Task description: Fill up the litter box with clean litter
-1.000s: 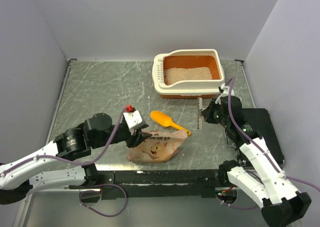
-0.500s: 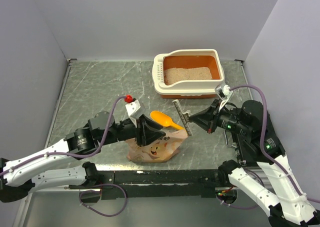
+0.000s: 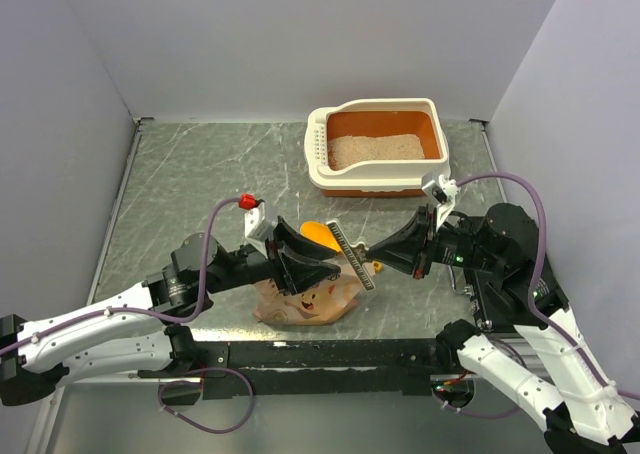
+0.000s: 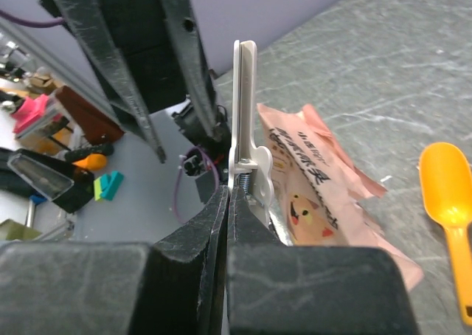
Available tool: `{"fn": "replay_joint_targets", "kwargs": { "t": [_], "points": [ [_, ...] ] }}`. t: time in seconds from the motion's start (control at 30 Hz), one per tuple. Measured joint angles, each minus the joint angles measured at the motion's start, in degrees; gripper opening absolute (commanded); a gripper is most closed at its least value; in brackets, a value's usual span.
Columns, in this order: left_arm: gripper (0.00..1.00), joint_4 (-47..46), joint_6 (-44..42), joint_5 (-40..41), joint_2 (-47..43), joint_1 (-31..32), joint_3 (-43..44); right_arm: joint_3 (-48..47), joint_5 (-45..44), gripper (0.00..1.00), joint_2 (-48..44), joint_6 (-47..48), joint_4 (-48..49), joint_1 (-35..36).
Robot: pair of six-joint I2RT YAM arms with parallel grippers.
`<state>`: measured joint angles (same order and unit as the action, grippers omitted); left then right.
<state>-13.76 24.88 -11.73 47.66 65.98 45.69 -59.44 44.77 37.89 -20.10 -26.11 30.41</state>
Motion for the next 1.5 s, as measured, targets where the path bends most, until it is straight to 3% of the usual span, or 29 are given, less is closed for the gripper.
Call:
{"fn": "replay_joint_targets", "kwargs": {
  "t": [1.5],
  "points": [
    [0.43, -4.0, -3.2, 4.0, -3.7, 0.0, -2.2, 4.6, -4.7, 0.00, -1.7, -3.9, 7.1, 13.3]
  ]
}}
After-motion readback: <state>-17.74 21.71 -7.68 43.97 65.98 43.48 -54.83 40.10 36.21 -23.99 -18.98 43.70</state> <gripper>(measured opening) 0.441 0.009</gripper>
